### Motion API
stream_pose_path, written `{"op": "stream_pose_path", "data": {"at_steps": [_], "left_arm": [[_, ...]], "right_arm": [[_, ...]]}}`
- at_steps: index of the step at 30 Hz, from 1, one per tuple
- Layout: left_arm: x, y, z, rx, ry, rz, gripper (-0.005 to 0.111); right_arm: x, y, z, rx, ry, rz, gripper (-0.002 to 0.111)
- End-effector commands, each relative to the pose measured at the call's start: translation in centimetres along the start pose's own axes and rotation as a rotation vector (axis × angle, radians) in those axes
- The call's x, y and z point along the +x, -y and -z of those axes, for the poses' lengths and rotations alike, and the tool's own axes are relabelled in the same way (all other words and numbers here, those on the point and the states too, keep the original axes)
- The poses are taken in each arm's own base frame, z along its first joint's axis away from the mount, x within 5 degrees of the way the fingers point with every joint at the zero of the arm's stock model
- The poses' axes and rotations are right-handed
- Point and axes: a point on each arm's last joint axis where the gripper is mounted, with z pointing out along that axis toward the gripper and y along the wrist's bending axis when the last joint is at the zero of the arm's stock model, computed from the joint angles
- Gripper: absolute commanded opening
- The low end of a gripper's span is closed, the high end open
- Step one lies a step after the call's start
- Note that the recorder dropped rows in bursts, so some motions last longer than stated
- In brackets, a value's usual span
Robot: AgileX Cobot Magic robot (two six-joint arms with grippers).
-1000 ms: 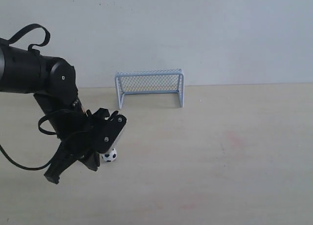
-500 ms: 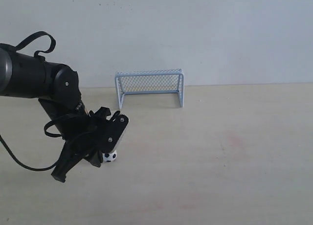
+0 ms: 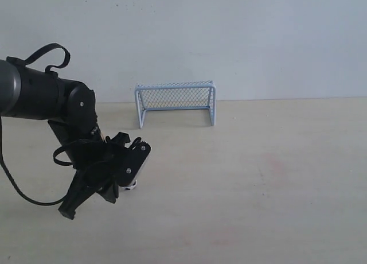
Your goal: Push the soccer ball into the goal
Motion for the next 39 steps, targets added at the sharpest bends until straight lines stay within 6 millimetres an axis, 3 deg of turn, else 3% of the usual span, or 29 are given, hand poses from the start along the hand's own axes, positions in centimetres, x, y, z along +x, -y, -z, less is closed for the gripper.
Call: {"op": "stream_pose_path", "data": {"at_steps": [1,16,18,19,21,22,23,25,28,32,39], "left_arm": [[-0.1,0.1,-1.3,0.018,0.001,-0.002,0.004],[0.0,0.3,-1.0,0.039,-0.004,-0.008,0.004],[0.0,-2.1,-1.4,-0.186,-0.011,-0.011,0.004],[0.2,-7.3,0.1,-0.62,0.009,0.068,0.004],[0.2,-10.9,3.6,-0.944,0.126,0.326,0.004],[0.0,-11.6,5.8,-1.011,0.171,0.387,0.004],[-0.3,-11.5,8.6,-1.015,0.192,0.379,0.004],[-0.8,-9.6,12.1,-0.89,0.151,0.24,0.004],[-1.0,-6.5,15.3,-0.678,0.164,0.242,0.004],[-0.4,-3.9,16.5,-0.575,0.104,0.313,0.004],[-0.2,0.4,16.5,-0.324,0.052,0.384,0.004]], "right_arm": [[-0.1,0.0,0.0,0.003,0.009,0.003,0.0],[-0.1,0.0,0.0,0.003,0.011,0.003,0.0],[-0.1,0.0,0.0,0.003,0.011,0.003,0.0],[-0.1,0.0,0.0,0.003,0.011,0.003,0.0],[-0.1,0.0,0.0,0.003,0.011,0.003,0.0],[-0.1,0.0,0.0,0.003,0.011,0.003,0.0],[-0.1,0.0,0.0,0.003,0.011,0.003,0.0],[-0.1,0.0,0.0,0.003,0.011,0.003,0.0],[-0.1,0.0,0.0,0.003,0.011,0.003,0.0],[-0.1,0.0,0.0,0.003,0.011,0.003,0.0],[-0.1,0.0,0.0,0.003,0.011,0.003,0.0]]}}
